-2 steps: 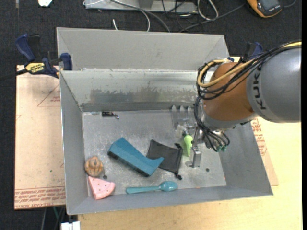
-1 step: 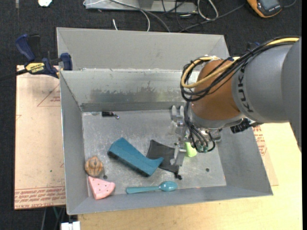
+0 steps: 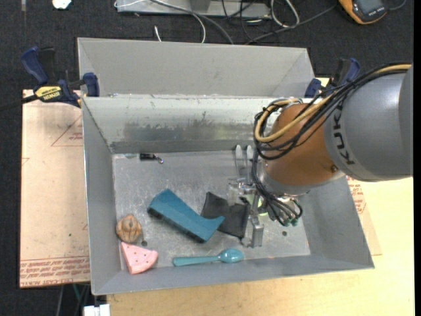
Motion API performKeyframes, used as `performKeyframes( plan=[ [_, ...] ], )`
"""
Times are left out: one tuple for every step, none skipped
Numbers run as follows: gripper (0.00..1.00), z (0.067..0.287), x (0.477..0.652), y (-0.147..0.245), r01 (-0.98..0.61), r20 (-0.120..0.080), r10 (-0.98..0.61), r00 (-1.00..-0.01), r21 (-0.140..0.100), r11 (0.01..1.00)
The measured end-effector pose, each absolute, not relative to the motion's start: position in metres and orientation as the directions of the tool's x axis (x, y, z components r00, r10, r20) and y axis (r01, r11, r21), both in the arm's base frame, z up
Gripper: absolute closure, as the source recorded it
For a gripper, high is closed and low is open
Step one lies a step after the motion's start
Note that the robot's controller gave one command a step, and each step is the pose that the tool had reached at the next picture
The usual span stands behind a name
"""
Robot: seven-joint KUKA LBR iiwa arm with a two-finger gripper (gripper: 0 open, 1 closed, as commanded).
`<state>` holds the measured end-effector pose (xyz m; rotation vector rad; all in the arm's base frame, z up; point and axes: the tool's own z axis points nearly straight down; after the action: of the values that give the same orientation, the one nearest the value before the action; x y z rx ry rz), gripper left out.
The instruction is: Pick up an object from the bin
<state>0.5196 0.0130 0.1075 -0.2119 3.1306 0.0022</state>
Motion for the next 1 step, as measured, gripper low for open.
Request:
performKeyframes(
  plan=[
    [0.00, 0.0810, 0.5414, 0.0351, 0.161, -0.015, 0.161, -0.987, 0.005, 0.987]
  ],
)
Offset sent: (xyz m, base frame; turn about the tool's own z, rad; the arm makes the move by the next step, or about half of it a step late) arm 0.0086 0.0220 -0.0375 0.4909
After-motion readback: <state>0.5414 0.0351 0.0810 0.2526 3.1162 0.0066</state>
